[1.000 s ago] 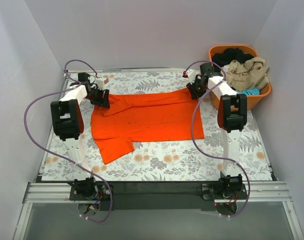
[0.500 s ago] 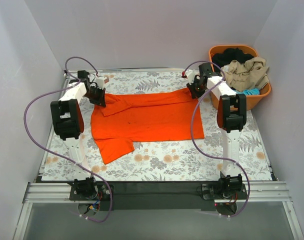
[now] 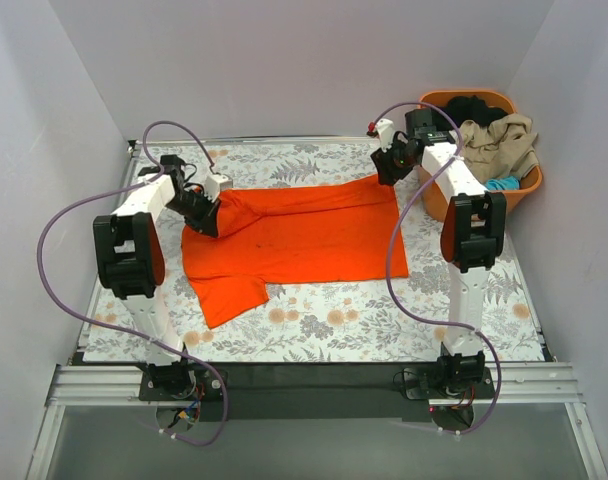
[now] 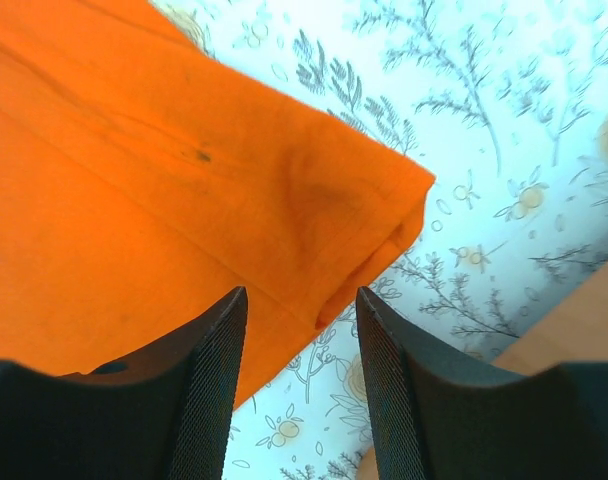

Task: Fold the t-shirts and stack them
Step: Fold the tshirt

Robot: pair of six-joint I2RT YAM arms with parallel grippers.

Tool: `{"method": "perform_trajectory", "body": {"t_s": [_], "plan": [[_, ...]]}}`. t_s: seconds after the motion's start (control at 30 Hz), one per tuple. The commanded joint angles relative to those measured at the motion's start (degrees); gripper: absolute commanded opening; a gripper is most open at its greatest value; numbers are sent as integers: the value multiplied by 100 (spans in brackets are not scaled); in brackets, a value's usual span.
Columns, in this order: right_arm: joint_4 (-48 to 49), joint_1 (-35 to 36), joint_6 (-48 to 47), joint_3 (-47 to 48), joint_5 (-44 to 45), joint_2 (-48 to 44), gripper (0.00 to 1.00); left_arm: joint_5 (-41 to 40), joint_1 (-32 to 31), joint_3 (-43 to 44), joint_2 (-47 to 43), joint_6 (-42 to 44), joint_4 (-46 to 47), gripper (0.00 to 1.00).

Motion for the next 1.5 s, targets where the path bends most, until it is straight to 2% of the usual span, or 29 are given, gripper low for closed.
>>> {"method": "perform_trajectory", "body": {"t_s": [0.0, 0.2, 0.4, 0.63, 0.87, 0.93, 1.07, 1.17, 1.47], "plan": [[-129, 34, 119, 229, -257, -287, 46, -12, -122, -521, -569, 844, -164, 0], [-208, 52, 119, 211, -283, -208, 37, 58, -184, -568, -648, 1309, -400, 0], [-252, 78, 111, 220, -292, -120, 36, -337, -245, -612, -649, 1547, -471, 0], [-278, 104, -65, 97, -213, -138, 31, -461, -219, 73, -535, 1714, -892, 0], [-252, 148, 31, 702, 182, 634, 28, -531, -219, 337, -192, 1530, -708, 0], [-234, 148, 40, 869, 244, 811, 29, -504, -228, 355, -139, 1495, -673, 0], [-217, 140, 40, 1239, 393, 1206, 38, -452, -219, 329, -95, 1407, -638, 0], [-182, 148, -48, 1161, 525, 1251, 44, -460, -219, 232, -103, 1398, -611, 0], [-129, 113, 30, 765, 473, 796, 42, -460, -228, 162, -77, 1354, -524, 0]]}}
